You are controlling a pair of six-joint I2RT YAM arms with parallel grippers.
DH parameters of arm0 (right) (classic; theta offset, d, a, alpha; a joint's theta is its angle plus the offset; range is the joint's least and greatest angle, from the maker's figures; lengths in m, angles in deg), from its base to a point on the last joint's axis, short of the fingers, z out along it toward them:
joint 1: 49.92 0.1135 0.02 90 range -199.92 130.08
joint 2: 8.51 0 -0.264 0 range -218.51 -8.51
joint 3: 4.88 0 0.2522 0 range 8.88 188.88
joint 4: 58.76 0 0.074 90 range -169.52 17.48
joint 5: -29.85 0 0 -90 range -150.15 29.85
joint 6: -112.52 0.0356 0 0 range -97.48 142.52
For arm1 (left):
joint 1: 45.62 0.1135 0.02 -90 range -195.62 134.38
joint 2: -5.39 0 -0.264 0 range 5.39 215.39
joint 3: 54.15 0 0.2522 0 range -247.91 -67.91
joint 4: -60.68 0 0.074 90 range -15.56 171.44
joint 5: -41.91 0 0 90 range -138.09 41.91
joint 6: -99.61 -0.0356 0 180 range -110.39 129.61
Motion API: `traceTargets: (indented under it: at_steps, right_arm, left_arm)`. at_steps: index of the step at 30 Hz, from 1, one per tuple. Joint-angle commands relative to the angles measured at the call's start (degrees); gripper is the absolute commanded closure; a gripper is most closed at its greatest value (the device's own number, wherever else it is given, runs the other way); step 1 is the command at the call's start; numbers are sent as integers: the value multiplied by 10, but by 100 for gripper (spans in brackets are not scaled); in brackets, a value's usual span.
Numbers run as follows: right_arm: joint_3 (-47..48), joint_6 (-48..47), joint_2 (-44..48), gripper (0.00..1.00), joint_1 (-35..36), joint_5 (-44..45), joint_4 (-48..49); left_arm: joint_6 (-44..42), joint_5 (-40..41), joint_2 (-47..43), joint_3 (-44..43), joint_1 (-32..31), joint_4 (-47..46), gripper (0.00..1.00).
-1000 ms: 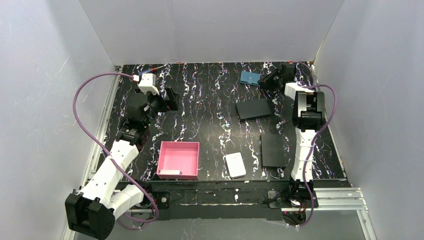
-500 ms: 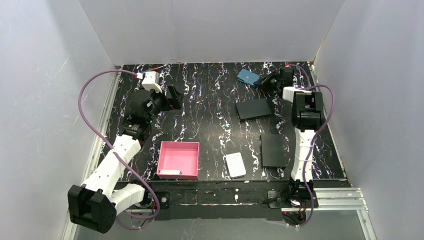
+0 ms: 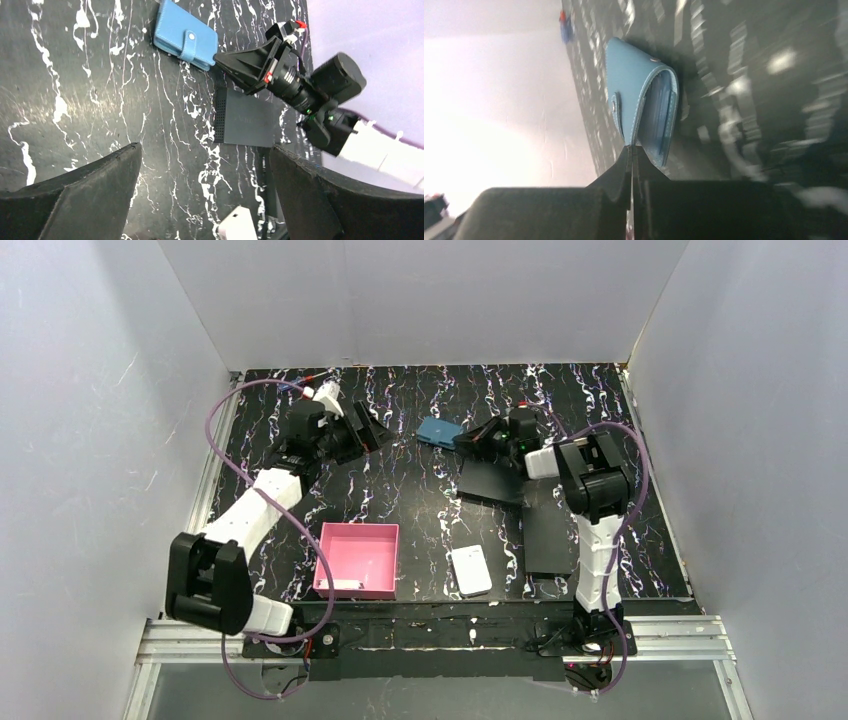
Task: Put the credit cards into the card holder
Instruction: Pick up the card holder from the center of the board.
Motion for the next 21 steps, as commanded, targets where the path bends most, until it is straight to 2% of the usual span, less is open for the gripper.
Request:
traceTargets:
  at_steps: [1, 4, 10, 21]
  right_arm:
    - [-15, 50, 49, 99, 47, 22, 84]
    - [-40, 85, 57, 99, 71, 39, 123]
    - [-55, 131, 72, 99, 113, 68, 164]
    - [-73, 192, 81, 99, 158, 104, 245]
  left_arm:
    - [110, -86, 39, -22, 46, -1, 1]
    - [154, -128, 85, -28, 72, -5, 1]
    - [244, -167, 159, -33, 85, -48, 1]
    - [483, -206, 286, -101, 86, -52, 1]
